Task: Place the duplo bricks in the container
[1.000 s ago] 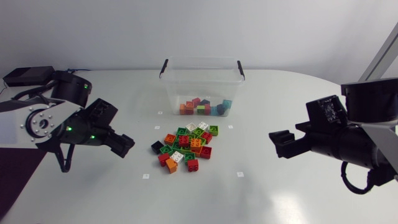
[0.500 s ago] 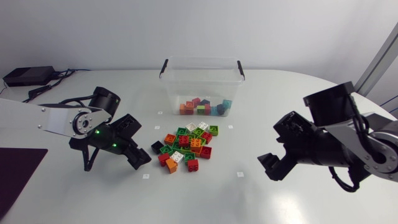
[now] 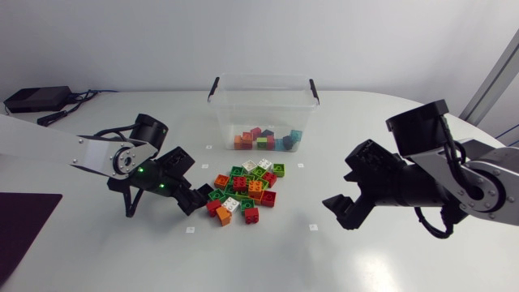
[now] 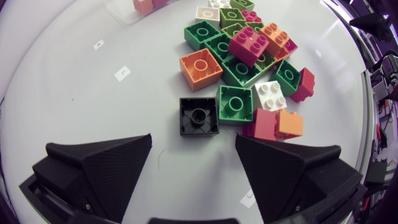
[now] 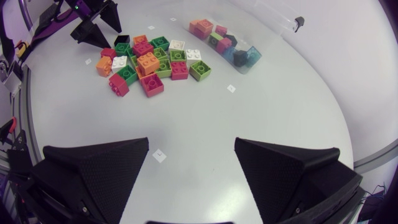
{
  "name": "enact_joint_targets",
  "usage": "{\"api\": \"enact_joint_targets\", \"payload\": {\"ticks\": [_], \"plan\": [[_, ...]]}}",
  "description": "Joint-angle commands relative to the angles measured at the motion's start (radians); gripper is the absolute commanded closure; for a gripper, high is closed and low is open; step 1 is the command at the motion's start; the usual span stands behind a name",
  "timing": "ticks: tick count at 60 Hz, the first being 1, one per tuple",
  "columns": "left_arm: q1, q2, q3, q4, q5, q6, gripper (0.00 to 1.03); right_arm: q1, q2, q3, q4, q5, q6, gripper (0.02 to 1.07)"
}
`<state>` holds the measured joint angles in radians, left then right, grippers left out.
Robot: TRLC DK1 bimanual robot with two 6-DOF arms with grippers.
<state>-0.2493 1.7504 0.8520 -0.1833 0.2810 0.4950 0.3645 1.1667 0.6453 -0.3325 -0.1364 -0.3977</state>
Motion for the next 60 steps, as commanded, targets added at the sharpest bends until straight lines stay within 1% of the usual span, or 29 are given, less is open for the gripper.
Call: {"api": "enact_joint_targets", "payload": {"ticks": [1,8,13,23,31,32,37,39,45,48,50,54,60], "plan": [[-0.013,0.037,0.028,0.015,0.01,0.014,0.14,-0.004,0.028,0.007,0.015,-0.017,-0.032,0.07],[-0.021,0.049,0.033,0.038,0.009,0.014,0.14,-0.004,0.05,0.01,0.026,-0.019,-0.043,0.07],[-0.024,0.057,0.036,0.07,0.009,0.011,0.21,-0.002,0.068,0.014,0.043,-0.02,-0.056,0.07],[-0.022,0.074,0.042,0.088,0.004,0.014,0.24,-0.001,0.125,0.027,0.076,-0.031,-0.078,0.07],[-0.024,0.089,0.042,0.099,0.004,0.031,0.36,-0.001,0.183,0.043,0.09,-0.031,-0.099,0.07],[-0.024,0.09,0.042,0.099,0.004,0.036,0.39,-0.001,0.191,0.047,0.093,-0.031,-0.101,0.07],[-0.022,0.09,0.042,0.1,0.004,0.043,0.44,-0.001,0.209,0.059,0.098,-0.042,-0.113,0.07],[-0.019,0.09,0.044,0.102,0.004,0.043,0.5,-0.002,0.223,0.067,0.105,-0.051,-0.119,0.07],[-0.013,0.09,0.038,0.108,0.01,0.05,0.61,-0.004,0.26,0.079,0.151,-0.08,-0.153,0.07],[-0.011,0.087,0.033,0.108,0.012,0.053,0.64,-0.004,0.292,0.094,0.165,-0.097,-0.165,0.07],[-0.008,0.083,0.028,0.108,0.032,0.06,0.67,-0.004,0.314,0.105,0.176,-0.106,-0.176,0.07],[0.007,0.067,0.015,0.108,0.058,0.091,0.67,-0.001,0.358,0.136,0.19,-0.108,-0.199,0.07],[0.012,0.047,-0.005,0.11,0.064,0.128,0.67,0.002,0.422,0.195,0.188,-0.123,-0.225,0.07]]}}
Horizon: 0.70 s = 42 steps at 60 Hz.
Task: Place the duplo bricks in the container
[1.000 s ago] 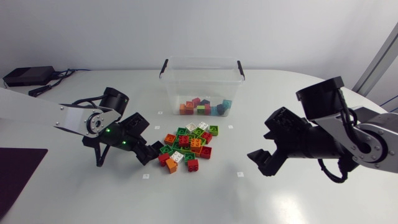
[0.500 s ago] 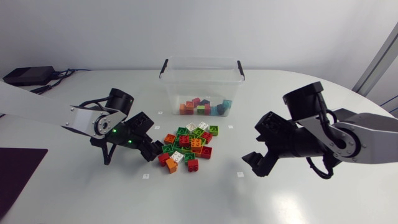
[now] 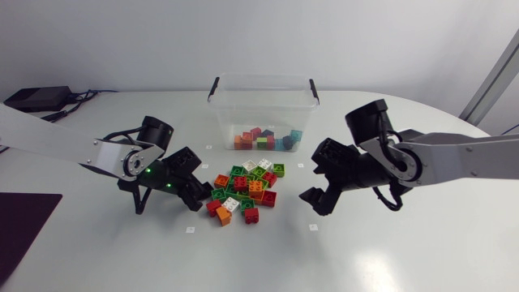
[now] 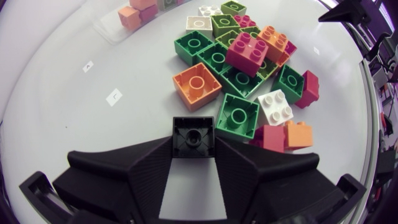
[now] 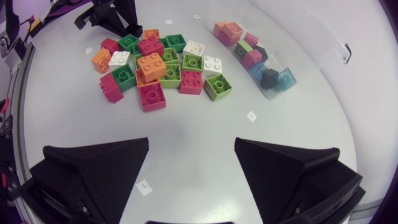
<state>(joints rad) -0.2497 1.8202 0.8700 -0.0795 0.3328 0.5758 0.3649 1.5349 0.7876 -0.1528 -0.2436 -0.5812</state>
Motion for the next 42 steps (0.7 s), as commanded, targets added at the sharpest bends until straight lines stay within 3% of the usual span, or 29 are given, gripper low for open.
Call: {"api": "enact_joint_targets", "payload": {"ticks": [1,16,27,42], "plan": [[0.013,-0.025,-0.025,0.006,0.012,0.048,0.67,0.002,0.068,0.065,0.004,-0.016,-0.042,0.07],[0.056,-0.127,-0.052,-0.046,0.06,0.09,0.68,0.02,0.209,0.193,-0.041,-0.02,-0.075,0.07],[0.079,-0.203,-0.06,-0.118,0.089,0.121,0.68,0.016,0.261,0.271,-0.154,-0.12,-0.121,0.08],[0.099,-0.315,-0.003,-0.218,0.12,0.122,0.68,0.068,0.321,0.306,-0.212,-0.109,-0.095,0.12]]}}
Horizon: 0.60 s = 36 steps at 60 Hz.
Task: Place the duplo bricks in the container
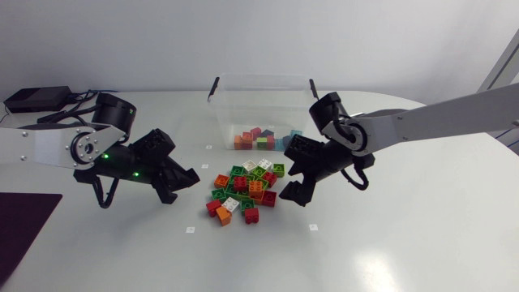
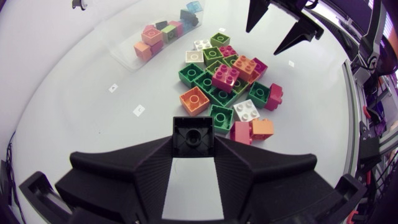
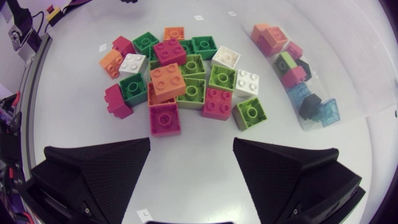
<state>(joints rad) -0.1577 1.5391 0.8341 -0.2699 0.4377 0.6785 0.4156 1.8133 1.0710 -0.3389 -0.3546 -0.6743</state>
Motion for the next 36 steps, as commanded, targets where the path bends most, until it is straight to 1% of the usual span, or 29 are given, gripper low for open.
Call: {"api": "enact_joint_targets", "payload": {"ticks": [1,8,14,26,30,36], "plan": [[0.007,-0.039,0.042,-0.037,0.015,0.02,0.68,0.02,0.046,0.026,-0.028,0.009,0.001,0.12],[0.014,-0.06,0.131,-0.111,0.036,0.015,0.68,0.051,0.055,0.038,-0.043,0.049,0.021,0.12],[0.014,-0.06,0.203,-0.164,0.036,0.012,0.68,0.077,0.058,0.043,-0.052,0.075,0.032,0.12],[0.009,-0.048,0.306,-0.213,0.042,0.003,0.68,0.111,0.098,0.069,-0.052,0.105,0.044,0.12],[0.007,-0.036,0.341,-0.227,0.042,0.0,0.68,0.112,0.123,0.086,-0.054,0.105,0.042,0.16],[0.001,-0.02,0.395,-0.247,0.042,-0.005,0.68,0.115,0.144,0.112,-0.066,0.105,0.039,0.16]]}}
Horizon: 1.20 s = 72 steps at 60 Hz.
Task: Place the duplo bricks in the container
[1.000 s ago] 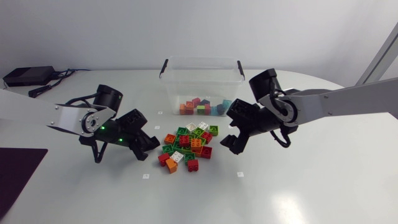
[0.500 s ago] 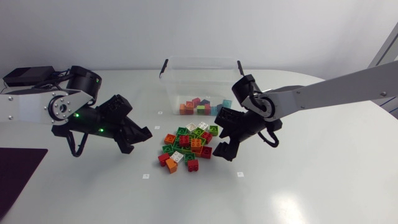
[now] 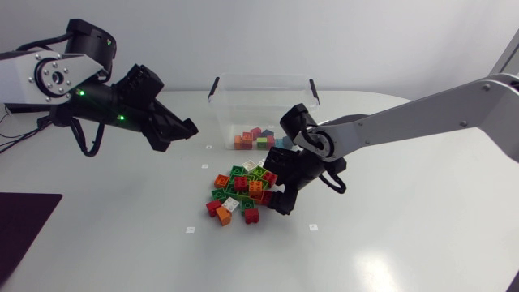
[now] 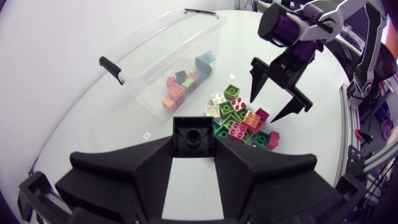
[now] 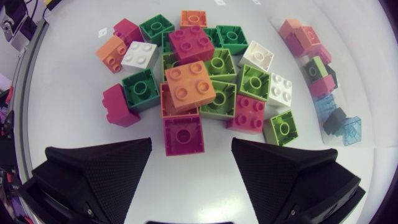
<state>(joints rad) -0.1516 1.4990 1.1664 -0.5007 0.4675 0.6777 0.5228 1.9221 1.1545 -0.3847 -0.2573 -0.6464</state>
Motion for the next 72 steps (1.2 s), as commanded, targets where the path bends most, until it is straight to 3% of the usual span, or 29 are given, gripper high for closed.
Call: {"api": "enact_joint_targets", "payload": {"ticks": [1,19,25,33,41,72], "plan": [[-0.006,0.021,0.072,-0.019,0.013,-0.006,0.68,0.009,0.037,0.03,-0.02,0.007,0.011,0.16],[-0.031,0.086,0.197,-0.052,0.013,-0.02,0.68,0.031,0.086,0.054,-0.033,0.02,-0.006,0.23],[-0.039,0.112,0.24,-0.056,0.013,-0.029,0.68,0.037,0.098,0.056,-0.034,0.02,-0.013,0.4],[-0.046,0.159,0.296,-0.058,0.013,-0.041,0.68,0.036,0.1,0.062,-0.039,-0.003,-0.01,0.73],[-0.054,0.221,0.357,-0.059,0.022,-0.067,0.68,0.028,0.097,0.08,-0.071,-0.025,-0.001,0.85],[-0.103,0.481,0.648,-0.056,0.026,-0.158,0.67,-0.033,-0.129,0.056,-0.184,-0.03,0.002,0.86]]}}
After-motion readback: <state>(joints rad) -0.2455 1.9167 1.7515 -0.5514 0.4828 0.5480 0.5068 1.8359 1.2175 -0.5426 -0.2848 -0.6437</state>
